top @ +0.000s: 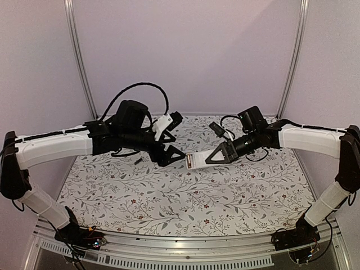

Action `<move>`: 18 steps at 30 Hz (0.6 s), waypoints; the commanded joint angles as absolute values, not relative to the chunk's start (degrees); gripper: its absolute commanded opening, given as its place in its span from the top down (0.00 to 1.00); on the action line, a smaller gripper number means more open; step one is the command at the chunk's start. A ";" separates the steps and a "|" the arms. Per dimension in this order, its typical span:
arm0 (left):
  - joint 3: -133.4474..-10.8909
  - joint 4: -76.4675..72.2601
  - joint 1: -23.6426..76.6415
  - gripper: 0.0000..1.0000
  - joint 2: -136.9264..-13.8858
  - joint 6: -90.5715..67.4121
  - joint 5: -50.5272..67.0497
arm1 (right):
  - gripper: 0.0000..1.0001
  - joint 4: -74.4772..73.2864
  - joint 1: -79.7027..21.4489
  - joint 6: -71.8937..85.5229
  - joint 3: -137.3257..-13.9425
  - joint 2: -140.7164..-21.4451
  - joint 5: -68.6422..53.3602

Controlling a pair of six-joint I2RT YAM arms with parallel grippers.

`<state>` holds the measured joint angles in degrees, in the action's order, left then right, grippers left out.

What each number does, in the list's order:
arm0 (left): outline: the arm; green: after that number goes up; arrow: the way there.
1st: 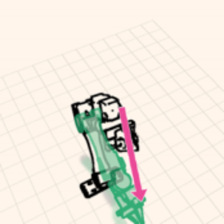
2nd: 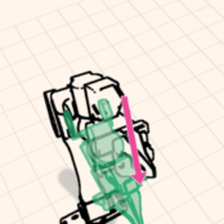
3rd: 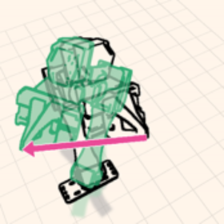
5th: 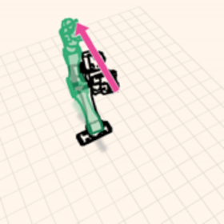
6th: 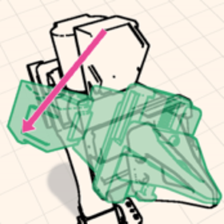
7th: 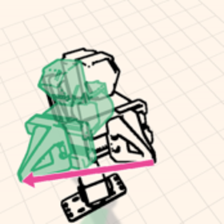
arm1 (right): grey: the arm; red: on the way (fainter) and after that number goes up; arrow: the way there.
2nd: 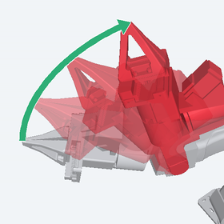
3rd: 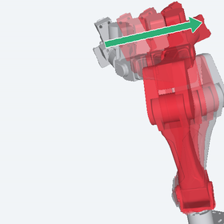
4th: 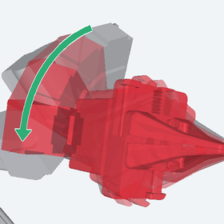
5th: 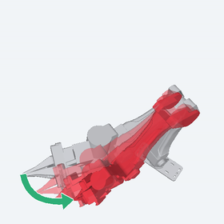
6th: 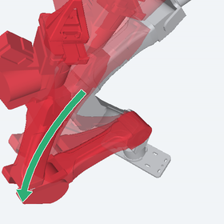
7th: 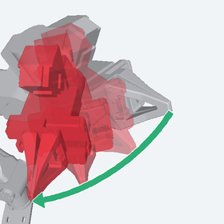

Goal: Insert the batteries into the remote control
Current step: Pass from the right arm to the left

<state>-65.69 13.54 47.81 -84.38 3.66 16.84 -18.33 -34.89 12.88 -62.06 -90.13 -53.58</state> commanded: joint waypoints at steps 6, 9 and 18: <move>-66.05 12.87 59.45 0.01 -88.67 18.23 0.51 | 0.99 -23.82 -36.08 12.95 -66.71 -93.28 -56.56; -67.21 12.53 61.51 0.01 -90.85 20.38 -3.79 | 0.99 -24.54 -36.36 13.52 -67.67 -93.81 -57.49; -70.23 12.30 64.78 0.07 -96.26 24.87 -9.33 | 0.99 -27.78 -38.39 12.33 -69.53 -95.42 -59.15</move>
